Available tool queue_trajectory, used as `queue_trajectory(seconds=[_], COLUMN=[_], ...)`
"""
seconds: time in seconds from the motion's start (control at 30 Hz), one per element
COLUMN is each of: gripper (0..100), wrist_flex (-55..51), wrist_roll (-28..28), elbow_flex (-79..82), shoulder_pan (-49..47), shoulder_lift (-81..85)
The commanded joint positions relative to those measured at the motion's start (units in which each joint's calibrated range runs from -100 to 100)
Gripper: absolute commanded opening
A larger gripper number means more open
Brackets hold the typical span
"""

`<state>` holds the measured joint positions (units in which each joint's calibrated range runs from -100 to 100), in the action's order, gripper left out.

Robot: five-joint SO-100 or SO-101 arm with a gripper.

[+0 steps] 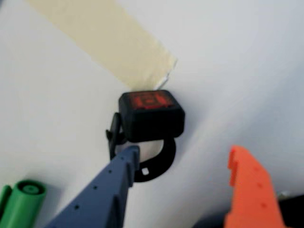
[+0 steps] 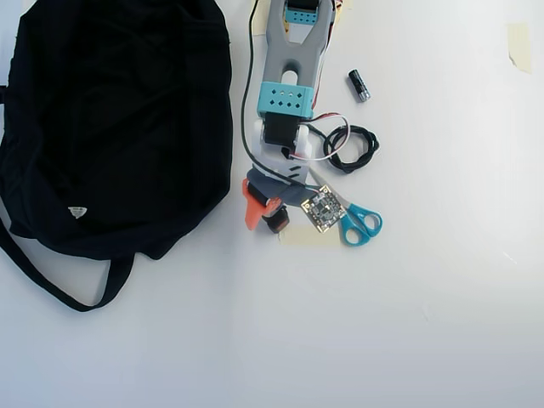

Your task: Put the bike light into the black bag

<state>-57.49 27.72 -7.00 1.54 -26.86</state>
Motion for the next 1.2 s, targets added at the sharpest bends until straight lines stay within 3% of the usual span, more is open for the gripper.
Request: queue_trajectory(seconds=[0.0,0.6,0.83,1.03,1.17], gripper=[21,20,2,2,2], wrist_flex=[0.8,5.5,5.5,5.5,4.7], wrist_roll=[-0.2,-0.1,-0.2,-0.2,-3.1], elbow_flex=[-2.1,-2.6,-2.6,-2.6,-2.6], shoulder_pan=[-0.6,-0.2,-0.2,0.0,0.2], shoulder_lift=[0.6,-6.1,-6.3,-6.0,-4.8])
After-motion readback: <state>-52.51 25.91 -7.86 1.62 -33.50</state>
